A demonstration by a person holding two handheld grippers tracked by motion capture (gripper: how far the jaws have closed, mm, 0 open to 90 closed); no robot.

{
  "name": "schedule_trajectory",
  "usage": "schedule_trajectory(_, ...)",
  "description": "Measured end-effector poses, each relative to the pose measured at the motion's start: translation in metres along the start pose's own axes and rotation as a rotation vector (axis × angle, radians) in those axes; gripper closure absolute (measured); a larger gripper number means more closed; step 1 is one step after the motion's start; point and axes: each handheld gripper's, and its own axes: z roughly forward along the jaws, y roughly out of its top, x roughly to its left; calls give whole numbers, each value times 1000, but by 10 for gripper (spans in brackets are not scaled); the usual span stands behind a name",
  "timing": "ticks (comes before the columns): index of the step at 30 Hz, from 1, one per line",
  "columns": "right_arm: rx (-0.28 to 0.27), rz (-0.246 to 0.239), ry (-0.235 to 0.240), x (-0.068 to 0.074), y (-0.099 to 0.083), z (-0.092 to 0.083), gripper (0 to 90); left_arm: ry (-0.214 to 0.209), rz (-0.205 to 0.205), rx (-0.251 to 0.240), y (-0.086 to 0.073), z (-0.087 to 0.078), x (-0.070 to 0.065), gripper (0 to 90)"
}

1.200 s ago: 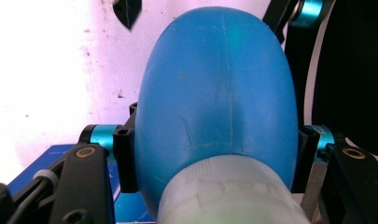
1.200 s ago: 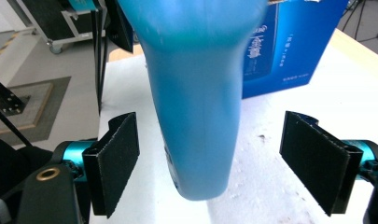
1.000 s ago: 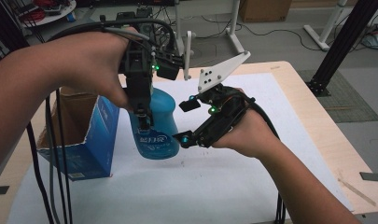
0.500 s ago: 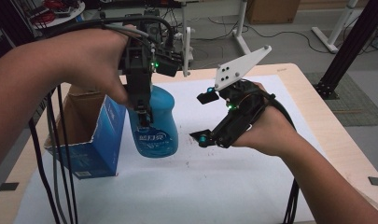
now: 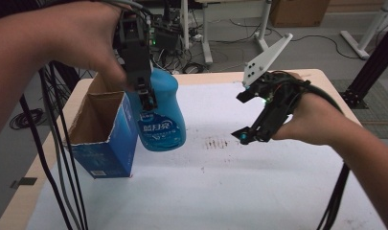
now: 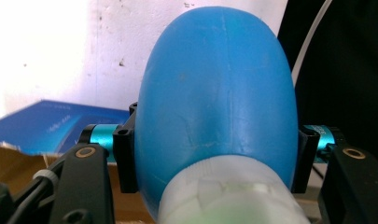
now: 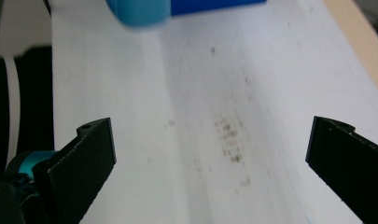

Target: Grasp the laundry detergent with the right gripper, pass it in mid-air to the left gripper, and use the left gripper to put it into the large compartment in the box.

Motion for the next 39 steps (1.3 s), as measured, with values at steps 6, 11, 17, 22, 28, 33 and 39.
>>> schedule_trajectory(6,115,-15,-25,-12,-2,-13,6,-25,-222,-36,-21,-21,9,380)
schedule_trajectory(11,135,-16,-31,-17,-6,-17,6,2,-428,-52,-41,-33,17,380)
schedule_trajectory(17,151,-23,-29,-20,-8,-14,6,27,-661,-93,-64,-44,26,380)
schedule_trajectory(22,149,-27,-33,-21,-7,-12,6,49,-838,-92,-85,-48,35,380)
schedule_trajectory(28,146,-30,-37,-21,-7,-11,6,65,-967,-88,-108,-48,47,380)
schedule_trajectory(33,153,-22,-44,-22,-7,-10,6,78,-1030,-74,-120,-46,53,380)
schedule_trajectory(39,155,-12,-44,-23,-8,-10,6,75,-1046,-51,-127,-34,60,380)
